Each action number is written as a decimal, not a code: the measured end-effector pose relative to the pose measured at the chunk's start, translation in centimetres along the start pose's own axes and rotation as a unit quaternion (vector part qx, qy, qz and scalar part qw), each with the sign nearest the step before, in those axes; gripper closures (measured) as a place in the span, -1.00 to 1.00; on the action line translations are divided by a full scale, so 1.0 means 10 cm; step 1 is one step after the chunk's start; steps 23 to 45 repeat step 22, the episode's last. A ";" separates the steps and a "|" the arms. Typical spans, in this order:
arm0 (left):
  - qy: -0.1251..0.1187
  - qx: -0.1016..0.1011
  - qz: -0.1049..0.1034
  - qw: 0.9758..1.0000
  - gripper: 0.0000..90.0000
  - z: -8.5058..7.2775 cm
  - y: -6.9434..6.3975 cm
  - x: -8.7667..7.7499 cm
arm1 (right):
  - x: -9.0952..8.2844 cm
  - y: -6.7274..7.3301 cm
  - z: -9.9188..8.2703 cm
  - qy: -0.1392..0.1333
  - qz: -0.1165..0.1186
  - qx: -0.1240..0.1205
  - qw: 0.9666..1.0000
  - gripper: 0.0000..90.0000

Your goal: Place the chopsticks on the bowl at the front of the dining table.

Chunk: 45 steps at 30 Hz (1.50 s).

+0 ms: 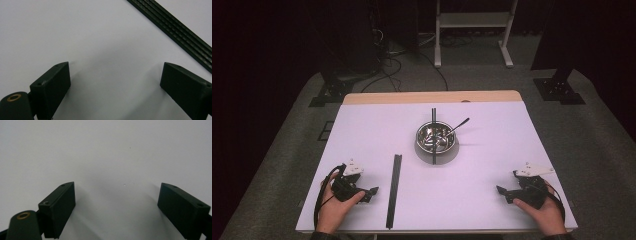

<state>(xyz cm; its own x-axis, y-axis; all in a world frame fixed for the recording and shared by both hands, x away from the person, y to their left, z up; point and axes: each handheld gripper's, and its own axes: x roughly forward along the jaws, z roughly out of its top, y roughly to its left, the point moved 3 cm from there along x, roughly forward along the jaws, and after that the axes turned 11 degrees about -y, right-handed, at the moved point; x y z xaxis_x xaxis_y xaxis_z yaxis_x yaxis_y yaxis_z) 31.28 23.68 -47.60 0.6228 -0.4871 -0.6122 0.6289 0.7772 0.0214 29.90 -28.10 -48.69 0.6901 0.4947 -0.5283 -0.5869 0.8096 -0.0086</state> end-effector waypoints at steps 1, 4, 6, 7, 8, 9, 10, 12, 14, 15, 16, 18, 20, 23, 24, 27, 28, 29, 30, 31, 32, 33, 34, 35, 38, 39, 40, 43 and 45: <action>-0.006 -0.002 0.000 1.000 -0.82 -0.01 0.00 0.00 | 0.00 0.00 0.00 0.000 0.000 0.000 1.000 -0.71; -0.016 0.000 -0.001 1.000 -0.82 -0.03 0.00 -0.01 | 0.00 0.00 0.00 0.000 0.000 0.000 1.000 -0.71; -0.025 0.000 0.000 1.000 -0.82 -0.05 0.00 -0.01 | 0.00 0.00 0.00 0.000 0.000 0.000 1.000 -0.71; -0.029 0.000 -0.001 1.000 -0.82 -0.06 0.00 -0.02 | 0.00 0.00 0.00 0.000 0.000 0.000 1.000 -0.71; -0.035 0.000 0.000 0.999 -0.82 -0.07 0.00 -0.02 | 0.00 0.00 0.00 0.000 0.000 0.000 1.000 -0.71; -0.042 0.002 0.000 0.999 -0.82 -0.09 0.00 -0.02 | 0.00 0.00 0.00 0.000 0.000 0.000 1.000 -0.71; -0.047 -0.001 -0.001 0.999 -0.82 -0.10 0.00 -0.03 | 0.00 0.00 0.00 0.000 0.000 0.000 1.000 -0.71; -0.049 0.003 0.001 0.999 -0.82 -0.10 0.00 -0.03 | 0.00 0.00 0.00 -0.001 -0.001 0.000 1.000 -0.71; -0.049 0.000 0.001 0.999 -0.82 -0.10 0.00 -0.02 | 0.00 0.00 0.00 -0.001 -0.001 0.000 1.000 -0.71; -0.049 0.001 0.000 0.999 -0.82 -0.10 0.00 -0.02 | 0.00 0.00 0.00 -0.001 -0.001 0.000 1.000 -0.71; -0.049 0.002 0.001 0.999 -0.82 -0.10 0.00 -0.02 | 0.00 0.00 0.00 0.000 -0.001 0.001 1.000 -0.71; -0.049 0.001 0.000 0.999 -0.82 -0.10 0.00 -0.02 | 0.00 0.00 0.00 -0.001 -0.001 0.001 1.000 -0.71; -0.048 0.000 0.000 0.999 -0.82 -0.10 0.00 -0.03 | 0.00 0.00 0.00 0.000 -0.001 0.001 1.000 -0.71; -0.048 0.000 0.000 0.999 -0.82 -0.10 0.00 -0.03 | 0.00 0.00 0.00 0.000 -0.001 0.001 1.000 -0.71; -0.048 0.000 0.000 0.999 -0.82 -0.10 0.00 -0.03 | 0.00 0.00 0.00 0.000 -0.001 0.001 1.000 -0.71; -0.048 0.000 0.000 0.999 -0.82 -0.10 0.00 -0.03 | 0.00 0.00 0.00 0.000 -0.001 0.001 1.000 -0.71; -0.048 0.000 0.000 0.999 -0.82 -0.10 0.00 -0.03 | 0.00 0.00 0.00 0.000 -0.001 0.001 1.000 -0.71; -0.048 0.000 0.000 0.999 -0.82 -0.10 0.00 -0.03 | 0.00 0.00 0.00 0.000 -0.001 0.001 1.000 -0.71; -0.048 0.000 0.000 0.999 -0.82 -0.10 0.00 -0.03 | 0.00 0.00 0.00 0.000 -0.001 0.001 1.000 -0.71; -0.048 0.000 0.000 0.999 -0.82 -0.10 0.00 -0.03 | 0.00 0.00 0.00 0.000 -0.001 0.001 1.000 -0.71; -0.048 0.000 0.000 0.999 -0.82 -0.10 0.00 -0.03 | 0.00 0.00 0.00 0.000 -0.001 0.001 1.000 -0.71; -0.048 0.000 0.000 0.999 -0.82 -0.10 0.00 -0.03 | 0.00 0.00 0.00 0.000 -0.001 0.001 1.000 -0.71; -0.048 0.000 0.000 0.999 -0.82 -0.10 0.00 -0.03 | 0.00 0.00 0.00 0.000 -0.001 0.001 1.000 -0.71; -0.048 0.000 0.000 0.999 -0.82 -0.10 0.00 -0.03 | 0.00 0.00 0.00 0.000 -0.001 0.001 1.000 -0.71; -0.048 0.000 0.000 0.999 -0.82 -0.10 0.00 -0.03 | 0.00 0.00 0.00 0.000 -0.001 0.001 1.000 -0.71; -0.048 0.000 0.000 0.999 -0.82 -0.10 0.00 -0.03 | 0.00 0.00 0.00 0.000 -0.001 0.001 1.000 -0.71; -0.048 0.000 0.000 0.999 -0.82 -0.10 0.00 -0.03 | 0.00 0.00 0.00 0.000 -0.001 0.001 1.000 -0.71; -0.048 0.000 0.000 0.999 -0.82 -0.10 0.00 -0.03 | 0.00 0.00 0.00 0.000 -0.001 0.001 1.000 -0.71; -0.048 0.000 0.000 0.999 -0.82 -0.10 0.00 -0.03 | 0.00 0.00 0.00 0.000 -0.001 0.001 1.000 -0.71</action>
